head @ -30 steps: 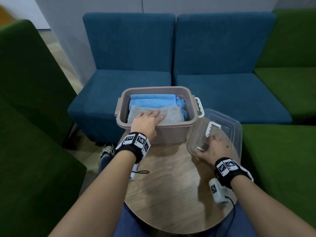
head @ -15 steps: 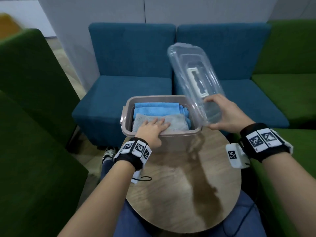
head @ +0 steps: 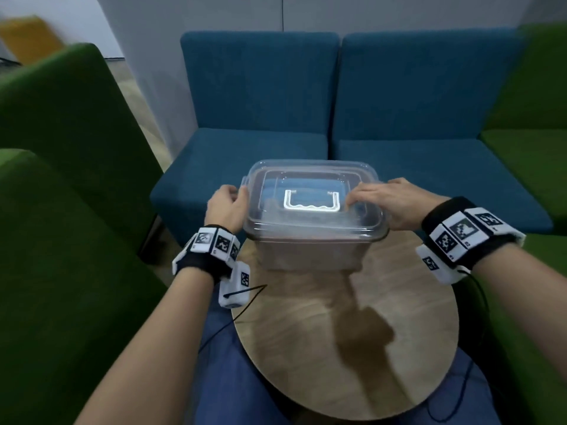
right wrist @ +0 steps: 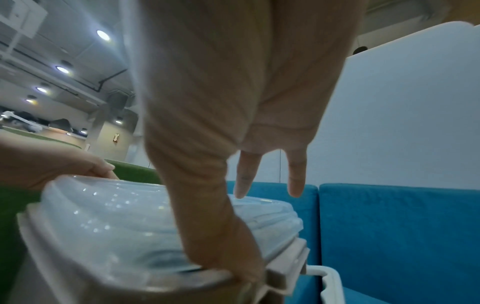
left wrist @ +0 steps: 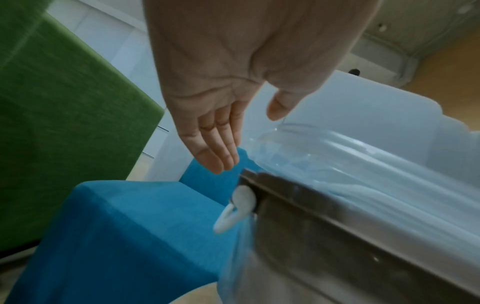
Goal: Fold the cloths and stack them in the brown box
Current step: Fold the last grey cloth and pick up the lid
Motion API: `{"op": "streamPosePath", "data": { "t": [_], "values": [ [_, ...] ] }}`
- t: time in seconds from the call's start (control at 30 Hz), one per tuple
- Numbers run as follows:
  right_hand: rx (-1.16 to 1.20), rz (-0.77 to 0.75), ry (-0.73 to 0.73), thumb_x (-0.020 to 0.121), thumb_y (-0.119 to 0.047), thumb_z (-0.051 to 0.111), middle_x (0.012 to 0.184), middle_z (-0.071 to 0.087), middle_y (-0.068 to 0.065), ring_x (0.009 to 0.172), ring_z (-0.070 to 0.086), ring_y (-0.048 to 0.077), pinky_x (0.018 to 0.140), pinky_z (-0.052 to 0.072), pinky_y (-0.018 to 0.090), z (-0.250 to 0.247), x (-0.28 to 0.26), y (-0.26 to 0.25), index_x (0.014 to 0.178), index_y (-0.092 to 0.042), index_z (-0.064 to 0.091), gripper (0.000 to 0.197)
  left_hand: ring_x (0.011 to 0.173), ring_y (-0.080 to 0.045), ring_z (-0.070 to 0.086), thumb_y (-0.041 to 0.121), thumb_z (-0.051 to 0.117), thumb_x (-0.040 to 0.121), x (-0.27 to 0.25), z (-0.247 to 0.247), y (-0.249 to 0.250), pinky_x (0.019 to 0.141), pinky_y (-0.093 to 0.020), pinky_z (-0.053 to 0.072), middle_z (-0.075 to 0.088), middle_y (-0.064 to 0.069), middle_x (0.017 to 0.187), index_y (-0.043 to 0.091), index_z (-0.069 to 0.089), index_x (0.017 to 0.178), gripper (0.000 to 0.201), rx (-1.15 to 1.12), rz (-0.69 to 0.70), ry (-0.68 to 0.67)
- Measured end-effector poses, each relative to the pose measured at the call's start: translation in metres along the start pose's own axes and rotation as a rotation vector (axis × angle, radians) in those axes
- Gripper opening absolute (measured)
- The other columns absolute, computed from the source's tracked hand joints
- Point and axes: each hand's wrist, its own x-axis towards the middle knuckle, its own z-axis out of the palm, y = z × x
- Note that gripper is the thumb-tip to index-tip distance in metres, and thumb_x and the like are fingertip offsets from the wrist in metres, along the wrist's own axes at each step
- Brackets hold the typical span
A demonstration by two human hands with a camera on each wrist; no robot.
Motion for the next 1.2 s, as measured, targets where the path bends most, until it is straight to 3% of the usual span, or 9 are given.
{"op": "streamPosePath", "data": {
  "t": [0.1,0.27,0.37,0.47,0.57,0.7,0.87,0.97,1.2],
  "values": [
    [0.029,0.015,0.022,0.07,0.018,0.052,0.132,0.04,-0.032,0.111,0.044,-0.003,0.09,0.034,0.035,0.009,-0.001,0.009,0.121,-0.049,0.043,0.085,0.113,-0.035,0.053,0.05,0.044,0.089,0.005,0.014,0.009,0.092,-0.04,0.043,0.057,-0.015,0.12,0.007,0.062,0.109,0.051,0.13,-0.005,-0.014],
    [0.418,0.173,0.205,0.073,0.02,0.052,0.136,0.051,-0.016,0.125,0.045,0.009,0.099,0.039,0.028,0.021,0.003,0.012,0.122,-0.031,0.063,0.071,0.125,-0.037,0.036,0.026,0.042,0.096,0.006,0.027,0.027,0.09,-0.04,0.037,0.039,-0.019,0.135,0.0,0.048,0.126,0.04,0.298,-0.039,0.025],
    [0.575,0.453,0.52,0.09,-0.001,0.047,0.135,0.052,0.005,0.126,0.048,0.025,0.104,0.037,0.032,0.031,0.016,0.002,0.125,-0.016,0.06,0.04,0.124,-0.037,0.036,0.02,0.045,0.092,0.003,0.038,0.032,0.077,-0.039,0.034,0.038,-0.02,0.134,-0.003,0.04,0.126,0.041,0.317,-0.035,0.067],
    [0.621,0.737,0.497,0.096,-0.026,0.051,0.139,0.041,0.011,0.125,0.045,0.033,0.107,0.033,0.047,0.042,0.026,-0.011,0.134,-0.016,0.048,0.039,0.119,-0.037,0.042,0.018,0.048,0.088,-0.003,0.043,0.035,0.074,-0.04,0.036,0.039,-0.019,0.131,-0.003,0.038,0.123,0.042,0.304,-0.048,0.094],
    [0.653,0.751,0.551,0.094,-0.017,0.053,0.136,0.043,0.012,0.118,0.05,0.032,0.105,0.037,0.047,0.048,0.026,-0.017,0.131,-0.01,0.049,0.038,0.117,-0.04,0.05,0.015,0.051,0.086,-0.003,0.04,0.033,0.085,-0.043,0.041,0.044,-0.02,0.13,-0.003,0.037,0.123,0.043,0.236,-0.117,0.1],
    [0.651,0.782,0.646,0.091,-0.008,0.052,0.126,0.043,0.014,0.108,0.054,0.033,0.091,0.04,0.034,0.053,0.025,-0.019,0.115,-0.004,0.052,0.025,0.111,-0.042,0.055,0.014,0.045,0.087,-0.005,0.042,0.028,0.079,-0.039,0.039,0.054,-0.023,0.125,0.0,0.036,0.126,0.042,0.236,-0.158,0.093],
    [0.68,0.862,0.612,0.09,-0.017,0.053,0.123,0.045,0.013,0.105,0.055,0.033,0.083,0.043,0.037,0.048,0.032,-0.02,0.117,-0.007,0.049,0.029,0.111,-0.04,0.056,0.035,0.038,0.099,0.001,0.043,0.026,0.079,-0.039,0.039,0.057,-0.022,0.124,0.002,0.041,0.126,0.043,0.308,-0.139,0.09],
    [0.632,0.963,0.489,0.09,-0.028,0.051,0.126,0.045,0.013,0.105,0.056,0.035,0.076,0.039,0.034,0.04,0.037,-0.017,0.121,-0.006,0.053,0.039,0.109,-0.04,0.057,0.032,0.039,0.098,0.007,0.039,0.025,0.074,-0.037,0.035,0.058,-0.023,0.12,0.002,0.043,0.124,0.04,0.335,-0.141,0.08],
    [0.423,1.01,0.307,0.091,-0.042,0.043,0.109,0.063,0.016,0.102,0.06,0.035,0.074,0.037,0.034,0.037,0.036,-0.006,0.104,-0.006,0.062,0.043,0.097,-0.036,0.06,0.044,0.038,0.09,0.011,0.04,0.018,0.074,-0.036,0.038,0.063,-0.017,0.106,0.006,0.058,0.11,0.048,0.384,-0.161,0.035]
  ]
}}
